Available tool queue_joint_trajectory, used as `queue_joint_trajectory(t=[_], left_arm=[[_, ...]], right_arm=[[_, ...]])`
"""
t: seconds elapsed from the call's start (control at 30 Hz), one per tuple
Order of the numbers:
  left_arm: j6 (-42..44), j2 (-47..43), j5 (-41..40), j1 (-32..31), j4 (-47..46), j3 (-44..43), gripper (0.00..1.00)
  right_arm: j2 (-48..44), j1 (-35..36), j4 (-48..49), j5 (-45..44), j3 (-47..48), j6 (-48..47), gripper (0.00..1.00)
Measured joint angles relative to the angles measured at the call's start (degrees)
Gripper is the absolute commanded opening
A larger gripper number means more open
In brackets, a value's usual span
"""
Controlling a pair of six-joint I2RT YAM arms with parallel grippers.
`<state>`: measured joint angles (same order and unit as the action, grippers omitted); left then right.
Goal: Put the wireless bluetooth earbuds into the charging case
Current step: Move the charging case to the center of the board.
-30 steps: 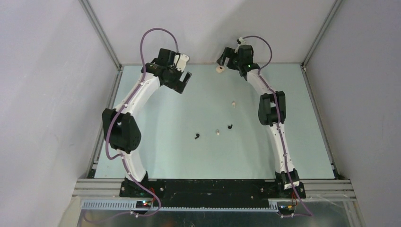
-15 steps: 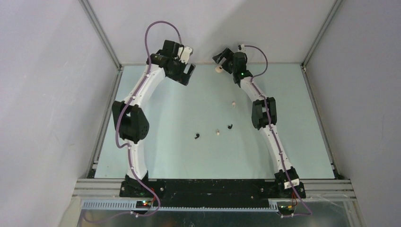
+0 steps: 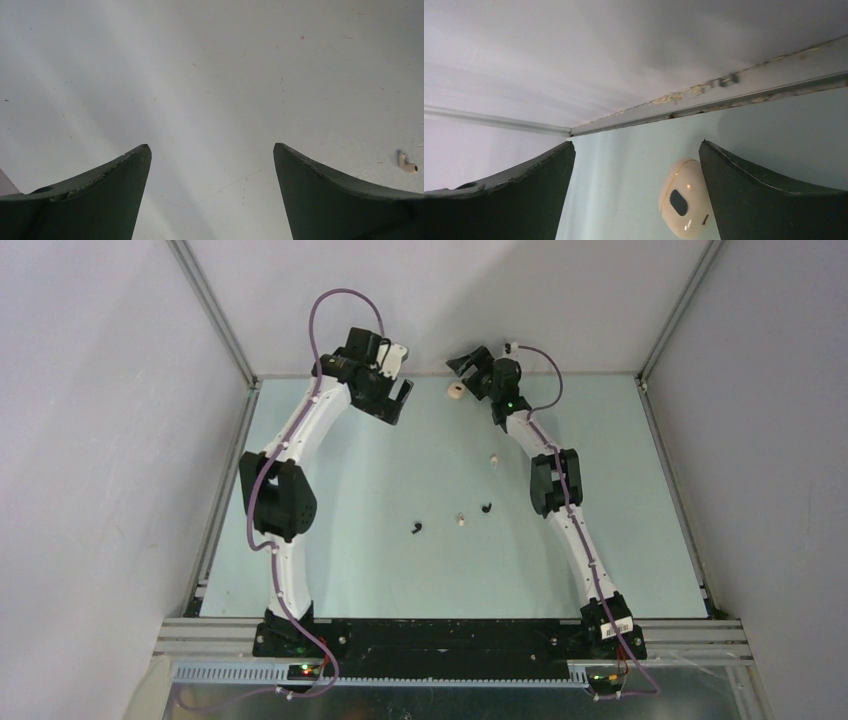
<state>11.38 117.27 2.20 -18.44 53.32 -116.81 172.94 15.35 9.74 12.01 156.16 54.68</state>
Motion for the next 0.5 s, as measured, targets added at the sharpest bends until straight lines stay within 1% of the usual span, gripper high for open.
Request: queue_joint_trajectory(t=[0.27,0.5], left_arm=[[-1.3,0.0,-0.6,1.1,-0.3,0.0,0.99],[-3.5,1.0,-2.5,5.9,-2.0,0.0,1.0]], right_arm=[[0.0,1.9,5.8,7.5,-2.6,3.0,1.0],[0.0,3.3,10.5,13.6,-5.2,5.4,1.0]])
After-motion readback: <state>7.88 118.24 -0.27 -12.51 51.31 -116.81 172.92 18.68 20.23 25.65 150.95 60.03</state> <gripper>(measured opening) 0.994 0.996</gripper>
